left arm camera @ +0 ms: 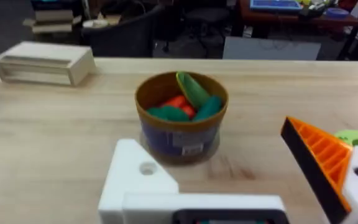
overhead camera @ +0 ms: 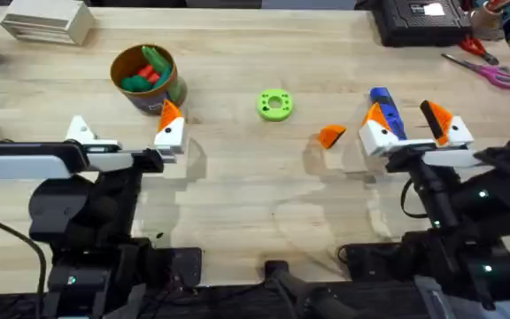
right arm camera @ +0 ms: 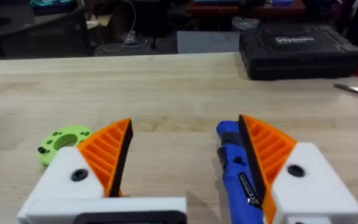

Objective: Pick up the gripper from the table and insert it into the empty holder that is missing its gripper. Then pick up a screw, insert it into the mounting hole, and use the screwdriver to tighten it. Finally, clean up the table by picking up the vegetable and placing it into the bucket.

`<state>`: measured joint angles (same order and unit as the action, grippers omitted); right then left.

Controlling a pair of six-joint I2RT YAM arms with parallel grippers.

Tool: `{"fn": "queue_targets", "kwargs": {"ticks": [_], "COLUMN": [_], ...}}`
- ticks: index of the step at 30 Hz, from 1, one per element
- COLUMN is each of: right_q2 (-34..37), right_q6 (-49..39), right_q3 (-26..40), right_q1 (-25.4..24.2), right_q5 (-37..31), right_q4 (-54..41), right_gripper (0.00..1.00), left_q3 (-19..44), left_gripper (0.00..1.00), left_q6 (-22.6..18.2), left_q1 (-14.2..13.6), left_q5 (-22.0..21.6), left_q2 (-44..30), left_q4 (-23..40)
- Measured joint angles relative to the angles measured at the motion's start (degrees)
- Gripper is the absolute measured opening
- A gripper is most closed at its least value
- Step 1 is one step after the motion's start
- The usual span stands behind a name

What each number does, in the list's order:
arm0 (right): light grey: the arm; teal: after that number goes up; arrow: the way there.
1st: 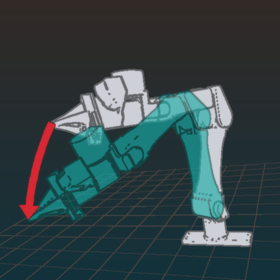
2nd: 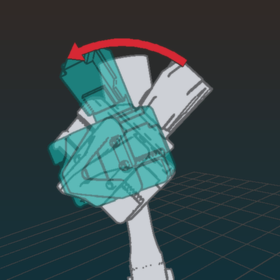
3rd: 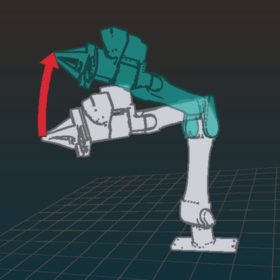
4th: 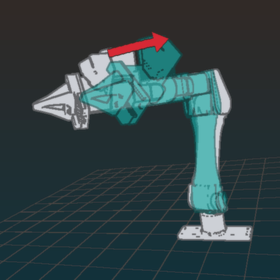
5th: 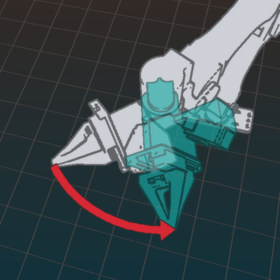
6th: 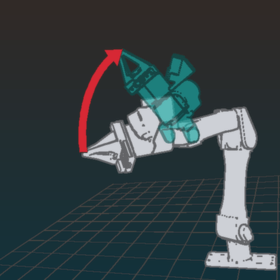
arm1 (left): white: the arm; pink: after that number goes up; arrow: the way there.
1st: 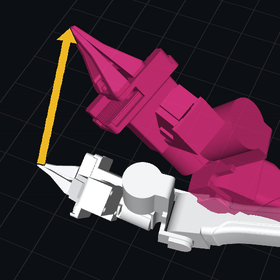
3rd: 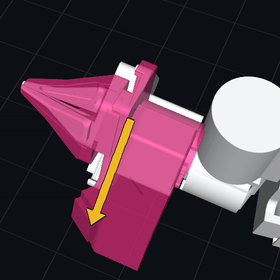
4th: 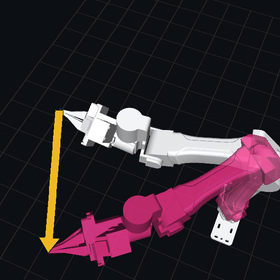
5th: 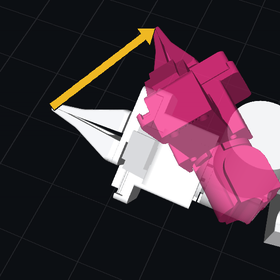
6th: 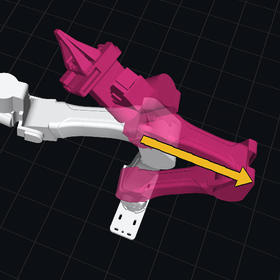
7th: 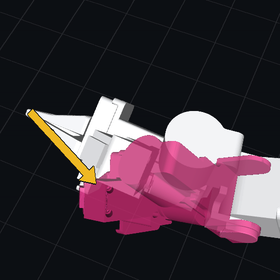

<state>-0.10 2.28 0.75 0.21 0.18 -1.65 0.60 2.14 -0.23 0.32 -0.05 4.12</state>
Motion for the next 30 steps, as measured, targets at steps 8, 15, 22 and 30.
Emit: {"fn": "queue_targets", "kwargs": {"ticks": [8, 15, 22, 30], "right_q2": [4.43, 16.41, 25.79, 26.03], "right_q6": [0.27, 0.27, 0.26, 0.25], "right_q3": [12.88, 29.80, 38.30, 38.52], "right_q1": [0.00, 0.00, 0.00, 0.00], "right_q5": [0.77, 1.21, 3.06, 3.81], "right_q4": [-18.51, -29.46, -31.82, -32.26], "right_gripper": [0.990, 0.990, 0.990, 0.989], "left_q3": [17.20, 40.38, 43.74, 43.69], "left_gripper": [0.987, 0.987, 0.987, 0.986], "left_q6": [3.45, 3.99, 2.97, 2.59], "left_q1": [0.00, 0.00, 0.00, 0.00], "left_q5": [0.07, -0.60, -1.67, -1.42], "left_q2": [-3.08, -18.56, -34.49, -43.60], "left_q4": [24.88, 48.42, 49.99, 56.96]}}
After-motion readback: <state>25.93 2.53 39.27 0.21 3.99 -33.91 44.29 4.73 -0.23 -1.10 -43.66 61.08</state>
